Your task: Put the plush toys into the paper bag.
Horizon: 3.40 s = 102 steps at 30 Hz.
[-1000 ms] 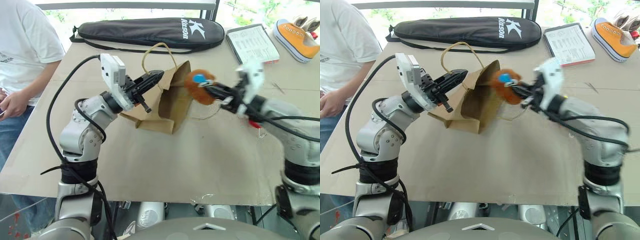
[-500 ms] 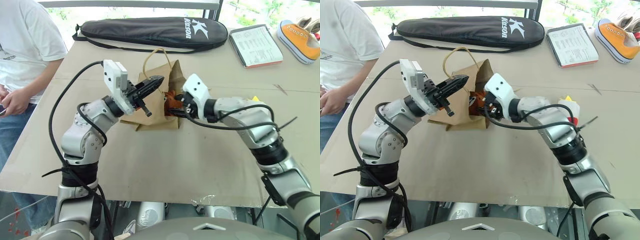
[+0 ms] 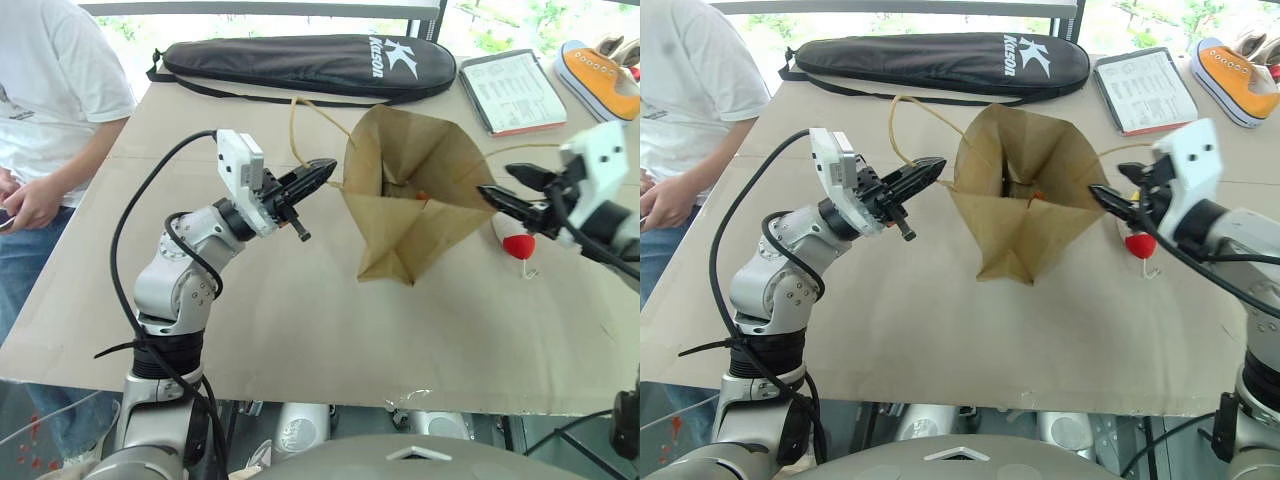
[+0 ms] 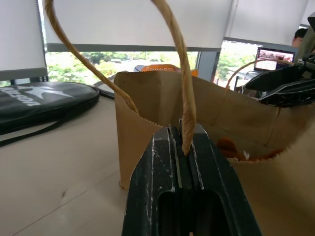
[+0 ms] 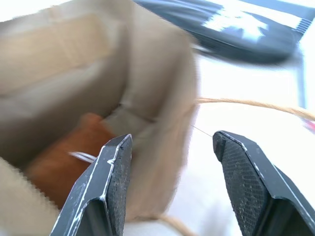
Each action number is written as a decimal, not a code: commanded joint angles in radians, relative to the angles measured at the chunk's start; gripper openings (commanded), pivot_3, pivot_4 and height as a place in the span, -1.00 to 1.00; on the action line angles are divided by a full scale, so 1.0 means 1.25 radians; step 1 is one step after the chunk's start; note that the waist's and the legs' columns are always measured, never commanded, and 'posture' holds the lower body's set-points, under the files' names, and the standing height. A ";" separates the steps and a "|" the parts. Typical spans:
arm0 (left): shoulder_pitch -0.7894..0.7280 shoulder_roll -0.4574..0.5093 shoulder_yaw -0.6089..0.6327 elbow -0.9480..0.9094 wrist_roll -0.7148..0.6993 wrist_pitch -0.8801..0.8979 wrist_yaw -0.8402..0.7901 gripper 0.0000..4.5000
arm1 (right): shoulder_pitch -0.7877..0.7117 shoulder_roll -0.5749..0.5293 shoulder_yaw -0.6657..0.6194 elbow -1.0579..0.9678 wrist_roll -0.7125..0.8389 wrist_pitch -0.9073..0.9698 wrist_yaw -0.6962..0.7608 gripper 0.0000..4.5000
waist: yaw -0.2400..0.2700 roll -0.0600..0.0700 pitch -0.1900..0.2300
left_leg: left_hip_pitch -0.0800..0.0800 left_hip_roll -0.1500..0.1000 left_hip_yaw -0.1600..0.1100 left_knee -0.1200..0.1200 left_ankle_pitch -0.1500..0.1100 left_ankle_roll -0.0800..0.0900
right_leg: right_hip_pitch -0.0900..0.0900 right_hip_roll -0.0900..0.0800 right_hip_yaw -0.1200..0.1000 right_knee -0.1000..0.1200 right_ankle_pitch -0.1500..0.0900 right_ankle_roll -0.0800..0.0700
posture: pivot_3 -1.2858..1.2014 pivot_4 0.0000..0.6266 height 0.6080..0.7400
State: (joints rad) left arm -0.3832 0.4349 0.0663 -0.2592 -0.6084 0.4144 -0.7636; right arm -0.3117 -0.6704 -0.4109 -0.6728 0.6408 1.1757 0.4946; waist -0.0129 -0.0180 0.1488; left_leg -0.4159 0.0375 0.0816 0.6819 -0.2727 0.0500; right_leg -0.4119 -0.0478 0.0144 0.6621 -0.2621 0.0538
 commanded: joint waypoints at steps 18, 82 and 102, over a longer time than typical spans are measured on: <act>-0.228 0.023 0.046 0.004 0.002 -0.017 0.025 -1.00 | -0.260 0.171 0.089 0.056 0.311 -0.074 -0.058 0.13 | -0.002 0.000 0.001 | -0.001 0.000 -0.001 0.001 0.001 -0.002 | 0.000 0.001 0.000 0.000 0.000 0.000 | 0.03 -0.52 1.00; -0.120 0.045 0.016 -0.011 0.061 0.040 0.052 -1.00 | -0.374 0.197 0.567 0.339 -0.121 -0.250 0.011 -0.99 | 0.002 -0.001 0.002 | -0.001 0.000 0.000 0.002 0.001 -0.001 | -0.001 0.001 0.000 0.000 0.000 0.001 | 0.03 -0.52 1.00; -0.045 0.047 0.042 -0.013 0.071 0.021 0.062 -1.00 | -0.325 0.310 0.466 0.398 -0.153 -0.181 0.006 0.72 | 0.001 -0.001 0.002 | -0.001 0.000 0.001 0.001 0.001 -0.001 | -0.001 -0.001 -0.001 0.000 0.000 0.001 | 0.03 -0.52 1.00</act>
State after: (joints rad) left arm -0.4316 0.4868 0.0858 -0.2564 -0.5141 0.4670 -0.6923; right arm -0.7178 -0.2629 0.2400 -0.0747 0.4113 0.9250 0.4921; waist -0.0119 -0.0188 0.1507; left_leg -0.4174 0.0379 0.0832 0.6837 -0.2719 0.0484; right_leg -0.4132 -0.0488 0.0133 0.6628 -0.2622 0.0545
